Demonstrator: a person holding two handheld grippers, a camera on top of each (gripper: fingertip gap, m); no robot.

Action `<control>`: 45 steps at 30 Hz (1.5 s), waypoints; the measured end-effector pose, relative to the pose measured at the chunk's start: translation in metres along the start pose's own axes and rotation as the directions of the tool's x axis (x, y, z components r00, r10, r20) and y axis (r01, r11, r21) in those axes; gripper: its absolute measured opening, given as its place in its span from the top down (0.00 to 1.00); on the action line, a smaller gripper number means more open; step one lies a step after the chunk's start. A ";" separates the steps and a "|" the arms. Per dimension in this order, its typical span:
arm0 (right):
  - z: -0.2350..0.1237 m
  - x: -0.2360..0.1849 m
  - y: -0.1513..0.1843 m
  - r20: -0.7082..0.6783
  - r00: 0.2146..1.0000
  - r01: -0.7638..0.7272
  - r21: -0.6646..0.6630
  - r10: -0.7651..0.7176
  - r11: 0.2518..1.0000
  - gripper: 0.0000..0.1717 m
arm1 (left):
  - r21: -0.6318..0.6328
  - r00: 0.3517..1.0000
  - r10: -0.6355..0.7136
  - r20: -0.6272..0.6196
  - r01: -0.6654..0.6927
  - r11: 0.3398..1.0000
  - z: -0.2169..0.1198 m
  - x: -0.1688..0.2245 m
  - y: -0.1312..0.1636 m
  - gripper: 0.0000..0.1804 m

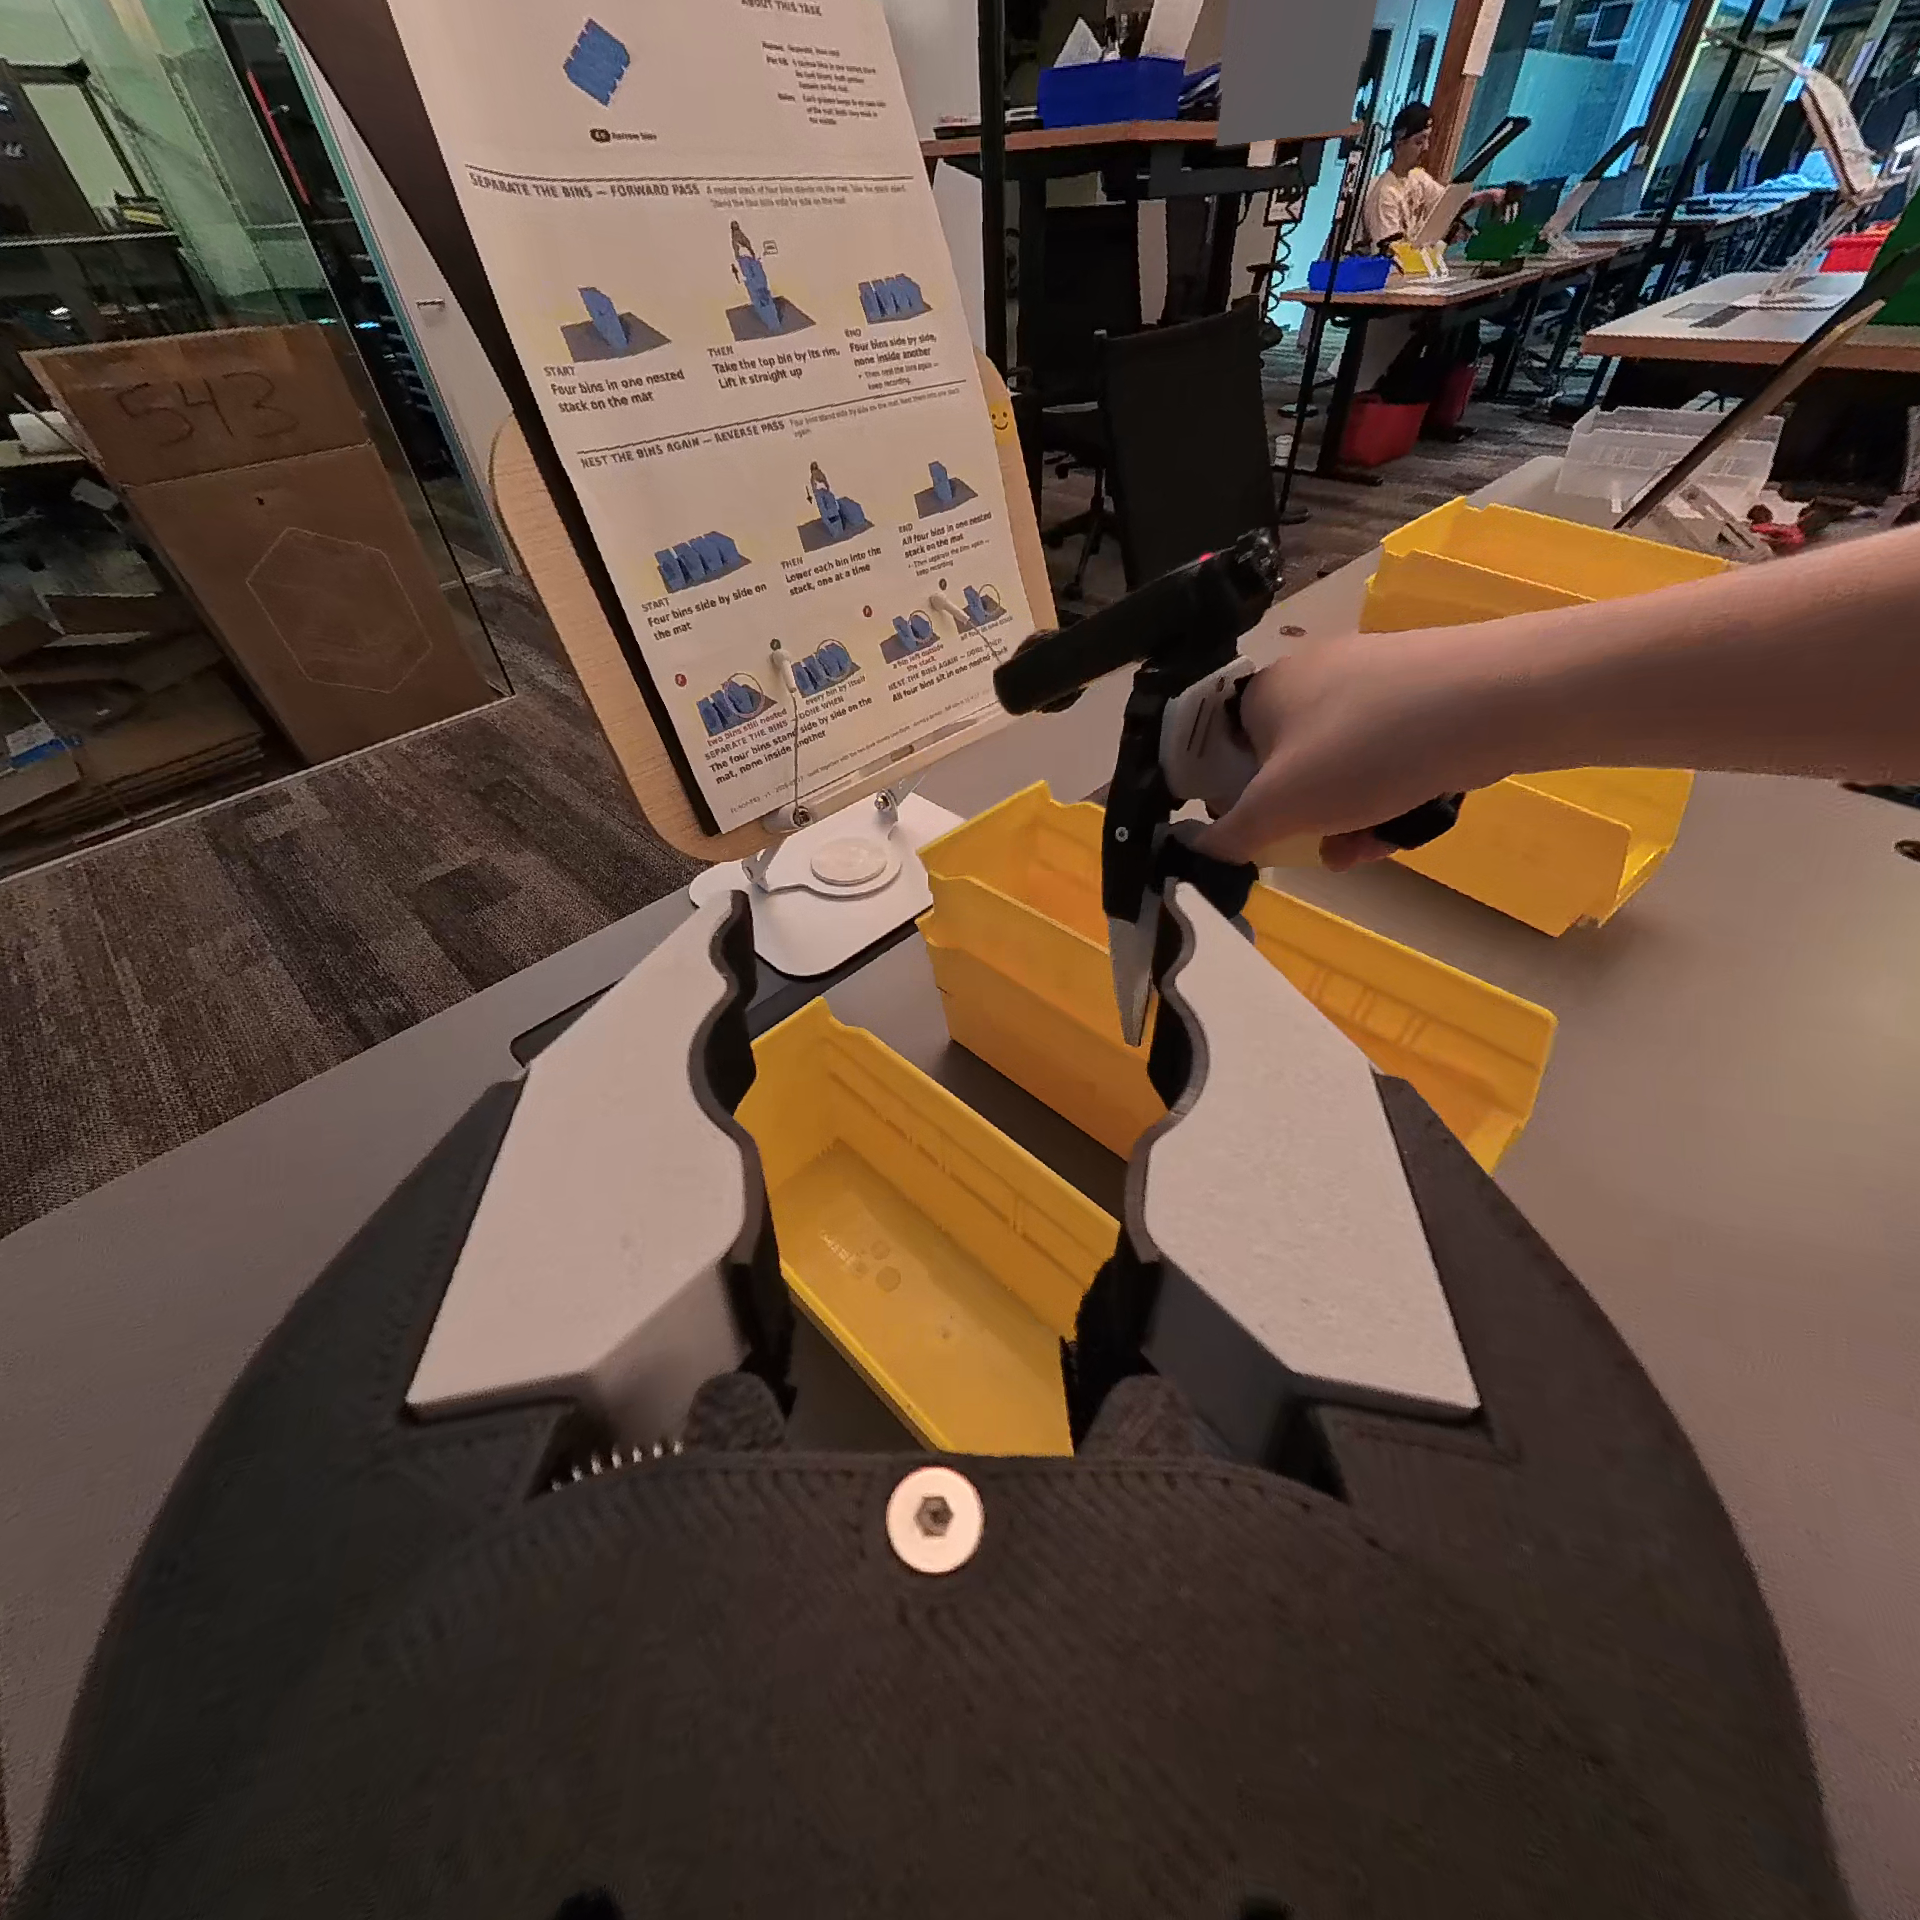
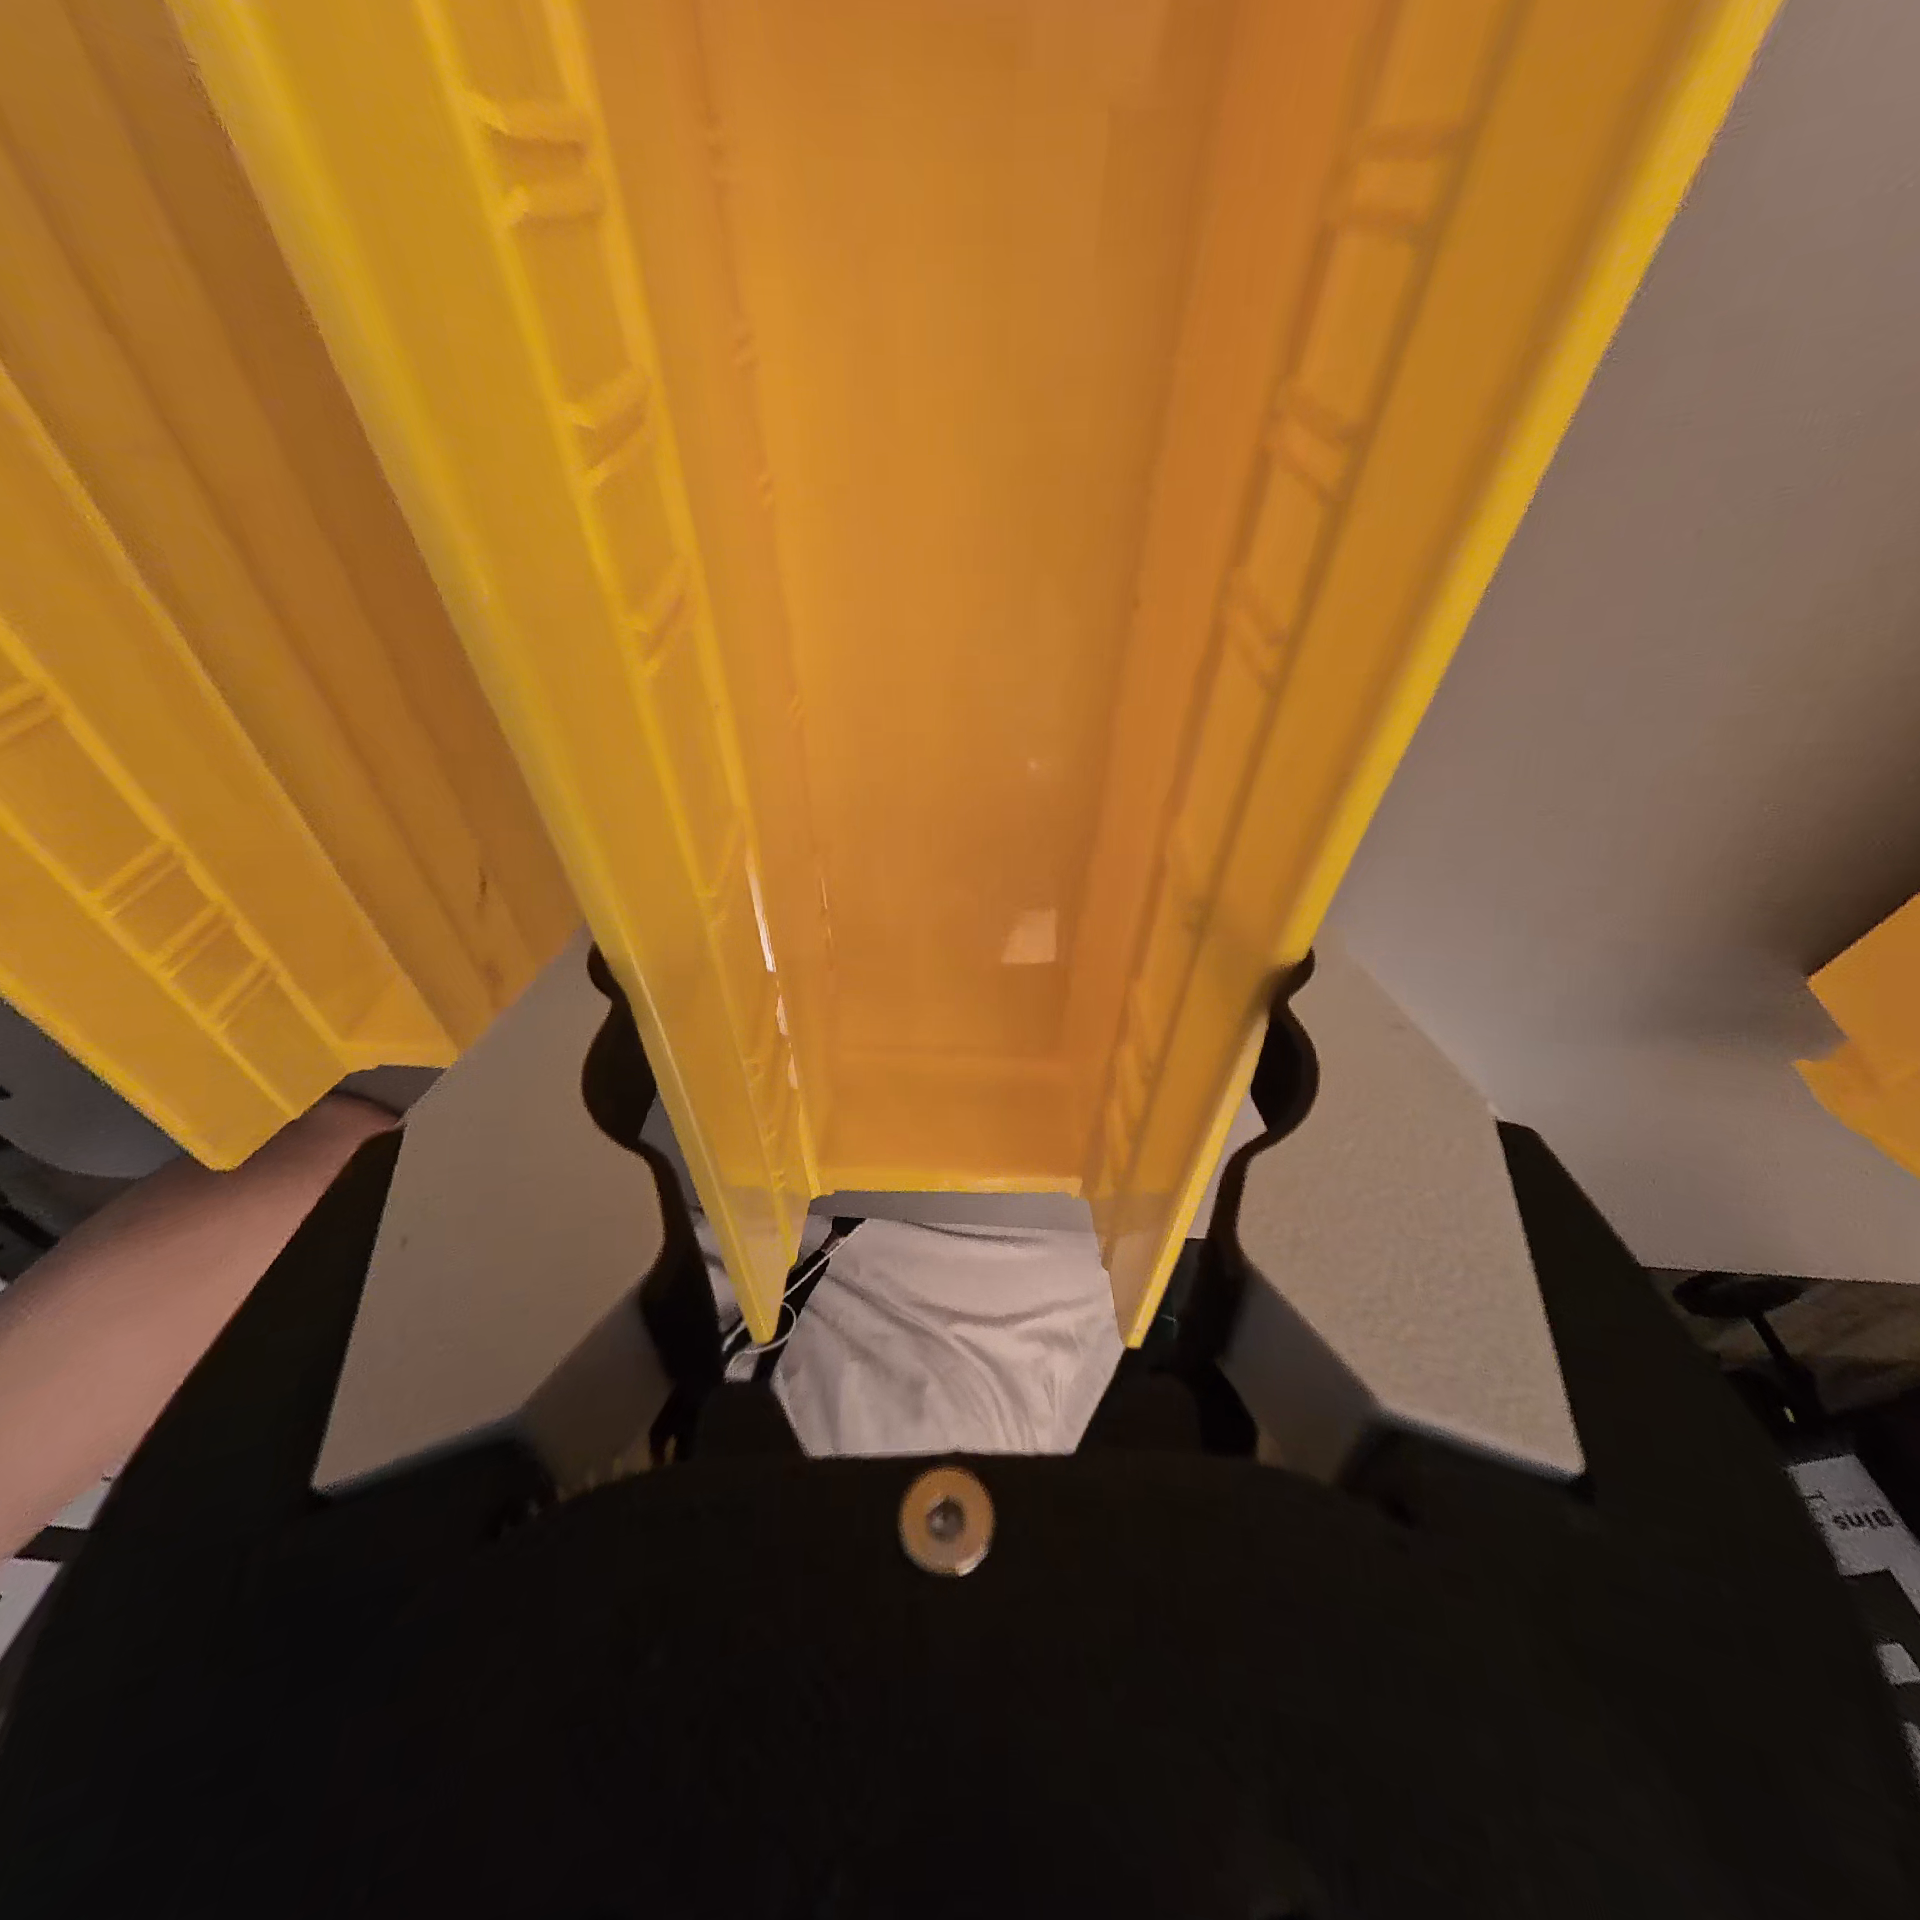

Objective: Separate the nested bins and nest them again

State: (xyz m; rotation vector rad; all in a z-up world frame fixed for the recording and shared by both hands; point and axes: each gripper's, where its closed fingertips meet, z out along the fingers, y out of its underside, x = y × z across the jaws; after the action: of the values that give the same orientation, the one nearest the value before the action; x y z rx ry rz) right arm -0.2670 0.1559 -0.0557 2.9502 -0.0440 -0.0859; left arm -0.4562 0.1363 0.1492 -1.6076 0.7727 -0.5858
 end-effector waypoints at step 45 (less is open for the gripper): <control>0.038 0.379 -0.011 -0.037 0.951 -0.284 0.285 0.306 0.916 0.15 | -0.071 0.999 -0.019 0.028 0.021 0.997 0.017 -0.010 0.015 0.57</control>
State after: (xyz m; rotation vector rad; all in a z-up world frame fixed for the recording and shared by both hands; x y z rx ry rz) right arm 0.1090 0.1463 -0.1160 3.1781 -0.5316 0.0907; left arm -0.4527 0.1538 0.1324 -1.6874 0.7650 -0.5550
